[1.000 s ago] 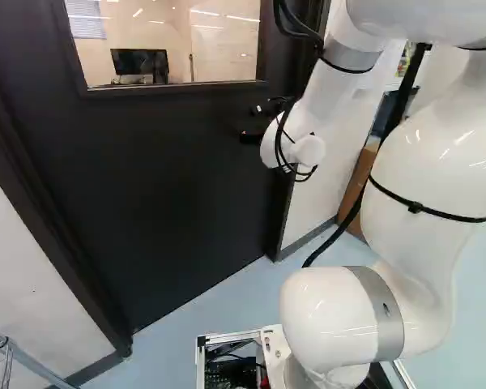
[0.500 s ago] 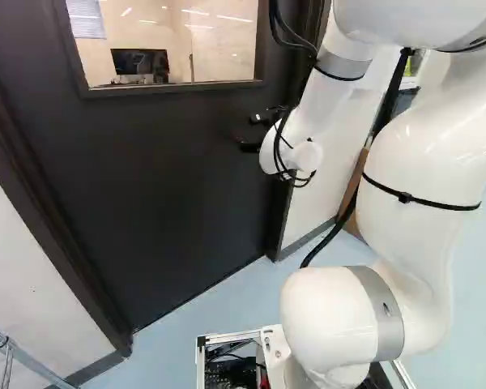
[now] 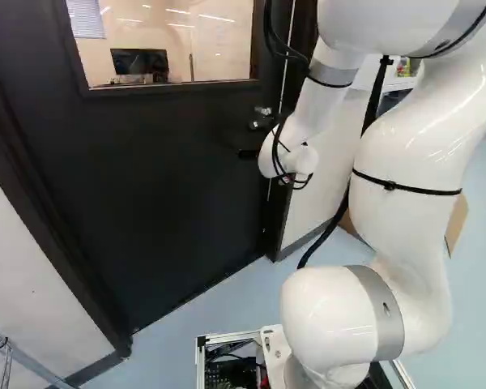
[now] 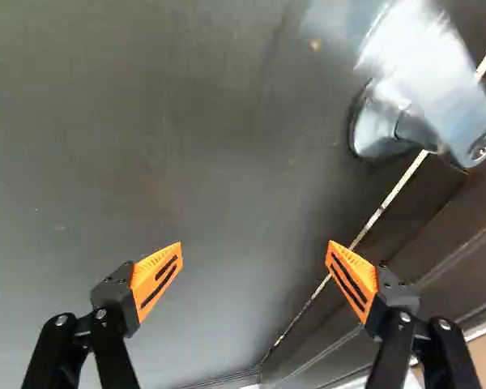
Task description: Open the door and move inside
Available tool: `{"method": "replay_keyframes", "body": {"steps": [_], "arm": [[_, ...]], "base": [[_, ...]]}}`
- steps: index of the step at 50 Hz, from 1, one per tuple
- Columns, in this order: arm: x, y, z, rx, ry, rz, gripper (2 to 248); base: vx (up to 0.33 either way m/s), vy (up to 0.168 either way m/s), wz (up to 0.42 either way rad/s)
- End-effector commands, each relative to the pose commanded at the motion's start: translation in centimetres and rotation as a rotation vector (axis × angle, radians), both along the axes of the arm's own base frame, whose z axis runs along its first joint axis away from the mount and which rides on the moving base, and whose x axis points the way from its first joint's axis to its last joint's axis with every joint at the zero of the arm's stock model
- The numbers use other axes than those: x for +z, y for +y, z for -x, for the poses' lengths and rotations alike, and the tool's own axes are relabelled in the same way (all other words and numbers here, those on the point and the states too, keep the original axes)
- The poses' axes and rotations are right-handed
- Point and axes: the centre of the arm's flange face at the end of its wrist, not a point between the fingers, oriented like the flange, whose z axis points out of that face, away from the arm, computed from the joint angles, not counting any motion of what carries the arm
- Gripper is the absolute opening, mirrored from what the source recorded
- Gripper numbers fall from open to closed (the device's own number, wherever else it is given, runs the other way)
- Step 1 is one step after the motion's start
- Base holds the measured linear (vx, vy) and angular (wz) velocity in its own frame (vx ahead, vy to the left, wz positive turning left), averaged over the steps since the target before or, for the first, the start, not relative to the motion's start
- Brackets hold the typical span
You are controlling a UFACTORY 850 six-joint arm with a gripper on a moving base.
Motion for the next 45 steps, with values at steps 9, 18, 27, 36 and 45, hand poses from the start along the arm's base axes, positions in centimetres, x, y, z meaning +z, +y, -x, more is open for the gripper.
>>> {"method": "replay_keyframes", "body": {"steps": [9, 18, 27, 36, 45], "arm": [[-1.1, 0.0, -1.2, 0.008, 0.015, 0.001, 247], [-2.2, 0.1, -2.6, 0.011, 0.029, 0.0, 247], [-2.7, 0.2, -4.1, -0.002, 0.028, -0.008, 247], [-2.9, 0.4, -5.5, -0.019, 0.02, -0.02, 247], [-3.0, 0.8, -7.0, -0.034, 0.011, -0.03, 247]], "base": [[0.0, 0.0, 0.0], [0.0, 0.0, 0.0], [0.0, 0.0, 0.0], [0.0, 0.0, 0.0], [0.0, 0.0, 0.0]]}}
